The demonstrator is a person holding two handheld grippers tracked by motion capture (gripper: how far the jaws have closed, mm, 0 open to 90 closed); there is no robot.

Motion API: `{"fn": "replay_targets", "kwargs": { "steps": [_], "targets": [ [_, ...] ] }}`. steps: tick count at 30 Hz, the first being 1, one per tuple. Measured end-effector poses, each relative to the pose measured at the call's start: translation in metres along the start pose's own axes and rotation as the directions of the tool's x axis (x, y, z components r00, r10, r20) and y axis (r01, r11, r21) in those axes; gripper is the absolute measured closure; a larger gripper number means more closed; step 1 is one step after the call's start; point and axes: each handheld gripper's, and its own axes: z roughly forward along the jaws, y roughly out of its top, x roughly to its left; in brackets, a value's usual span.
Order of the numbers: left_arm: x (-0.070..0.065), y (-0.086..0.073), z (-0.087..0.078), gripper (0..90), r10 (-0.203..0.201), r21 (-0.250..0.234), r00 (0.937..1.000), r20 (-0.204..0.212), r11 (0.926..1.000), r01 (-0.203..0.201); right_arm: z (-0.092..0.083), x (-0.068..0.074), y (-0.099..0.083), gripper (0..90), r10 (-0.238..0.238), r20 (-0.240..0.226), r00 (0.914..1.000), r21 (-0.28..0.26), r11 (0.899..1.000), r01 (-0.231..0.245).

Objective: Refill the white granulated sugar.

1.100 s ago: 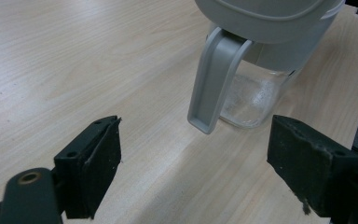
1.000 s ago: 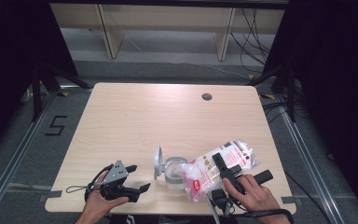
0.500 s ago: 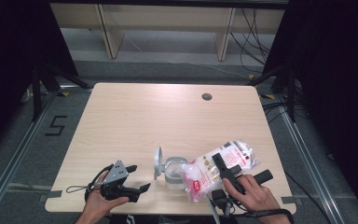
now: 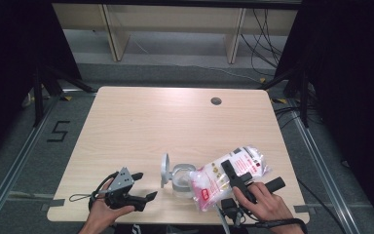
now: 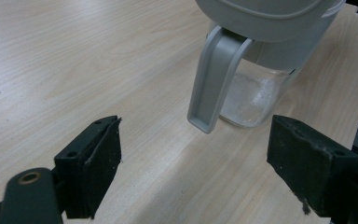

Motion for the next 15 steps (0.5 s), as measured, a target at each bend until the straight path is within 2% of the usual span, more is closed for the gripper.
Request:
{"fn": "replay_targets", "kwargs": {
  "steps": [1,2,5,11,13,15],
  "targets": [
    [0.0000,0.0000,-0.0001,17.1,0.000,0.000,1.0000,0.001,1.0000,0.000,-0.0004,-0.0001,-0.0003,54.4,0.005,0.001,1.0000,0.002,1.000,-0.005],
    [0.0000,0.0001,-0.0001,17.1,0.001,0.000,1.0000,0.000,1.0000,-0.001,-0.0016,0.0030,-0.0009,54.4,0.050,-0.001,0.9988,0.019,0.999,-0.050],
    [0.0001,0.0001,-0.0001,17.1,0.009,0.003,1.0000,-0.003,1.0000,-0.009,-0.0003,-0.0024,-0.0009,54.5,-0.020,0.010,0.9997,-0.007,1.000,0.020],
    [0.0002,0.0002,-0.0001,17.1,0.007,0.001,1.0000,0.001,1.0000,-0.007,0.0000,-0.0031,-0.0006,54.6,-0.037,0.011,0.9993,-0.016,0.999,0.037],
    [0.0002,0.0002,-0.0003,17.2,0.008,0.002,1.0000,0.001,1.0000,-0.008,-0.0017,0.0004,-0.0007,54.6,0.010,0.001,0.9999,0.010,1.000,-0.010],
    [0.0003,0.0002,-0.0003,17.1,0.007,0.000,1.0000,0.001,1.0000,-0.007,-0.0018,-0.0002,-0.0006,54.7,0.001,0.003,1.0000,0.009,1.000,-0.001]
  ]
}}
